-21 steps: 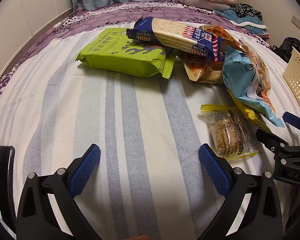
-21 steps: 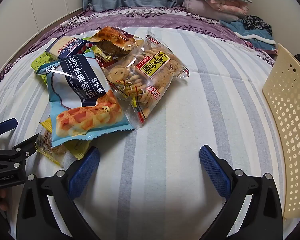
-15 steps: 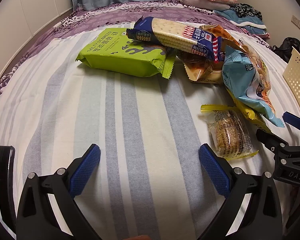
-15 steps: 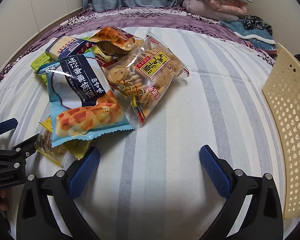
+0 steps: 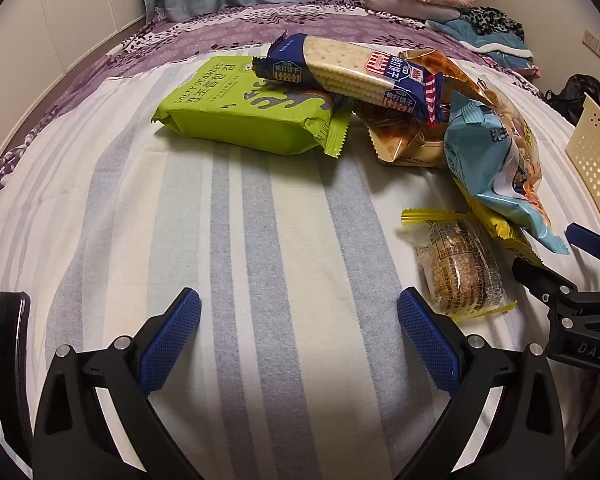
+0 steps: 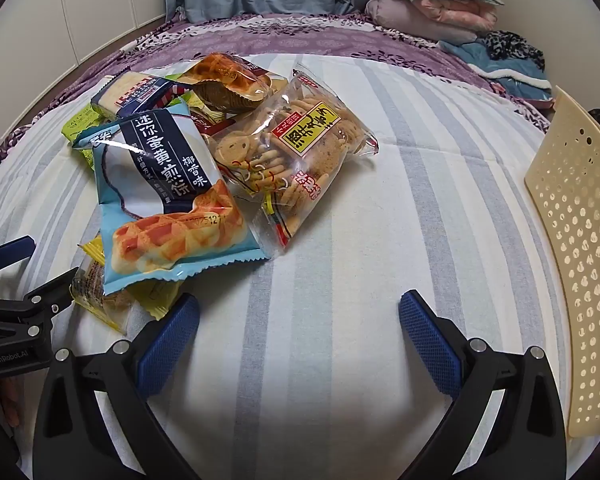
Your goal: Organize snacks
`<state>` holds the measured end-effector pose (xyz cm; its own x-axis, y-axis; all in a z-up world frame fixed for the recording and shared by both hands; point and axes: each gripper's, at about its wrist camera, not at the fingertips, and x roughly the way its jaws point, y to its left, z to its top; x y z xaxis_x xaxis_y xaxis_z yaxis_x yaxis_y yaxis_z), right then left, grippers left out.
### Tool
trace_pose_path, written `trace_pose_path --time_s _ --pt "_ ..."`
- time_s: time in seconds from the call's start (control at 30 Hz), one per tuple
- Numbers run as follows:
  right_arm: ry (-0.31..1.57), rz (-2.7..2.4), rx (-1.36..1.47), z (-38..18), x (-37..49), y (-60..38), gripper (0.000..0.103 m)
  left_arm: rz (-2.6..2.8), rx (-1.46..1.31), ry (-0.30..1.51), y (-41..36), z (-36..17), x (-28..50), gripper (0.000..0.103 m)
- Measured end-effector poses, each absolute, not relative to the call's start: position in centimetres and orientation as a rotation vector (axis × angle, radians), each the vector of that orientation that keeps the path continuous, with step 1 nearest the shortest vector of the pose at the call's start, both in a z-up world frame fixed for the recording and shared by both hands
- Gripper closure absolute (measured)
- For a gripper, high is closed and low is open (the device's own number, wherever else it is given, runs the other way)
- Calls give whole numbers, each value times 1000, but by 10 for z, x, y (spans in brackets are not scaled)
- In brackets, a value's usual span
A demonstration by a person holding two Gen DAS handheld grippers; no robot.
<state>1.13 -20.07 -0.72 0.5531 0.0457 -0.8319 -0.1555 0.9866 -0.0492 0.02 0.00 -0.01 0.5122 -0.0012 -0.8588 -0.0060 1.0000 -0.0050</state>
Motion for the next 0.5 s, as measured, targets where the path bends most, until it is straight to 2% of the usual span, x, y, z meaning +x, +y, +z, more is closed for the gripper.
trace_pose_path --time_s 0.5 --pt "987 117 -126 -7 13 -200 5 3 -7 1031 0 0 0 3"
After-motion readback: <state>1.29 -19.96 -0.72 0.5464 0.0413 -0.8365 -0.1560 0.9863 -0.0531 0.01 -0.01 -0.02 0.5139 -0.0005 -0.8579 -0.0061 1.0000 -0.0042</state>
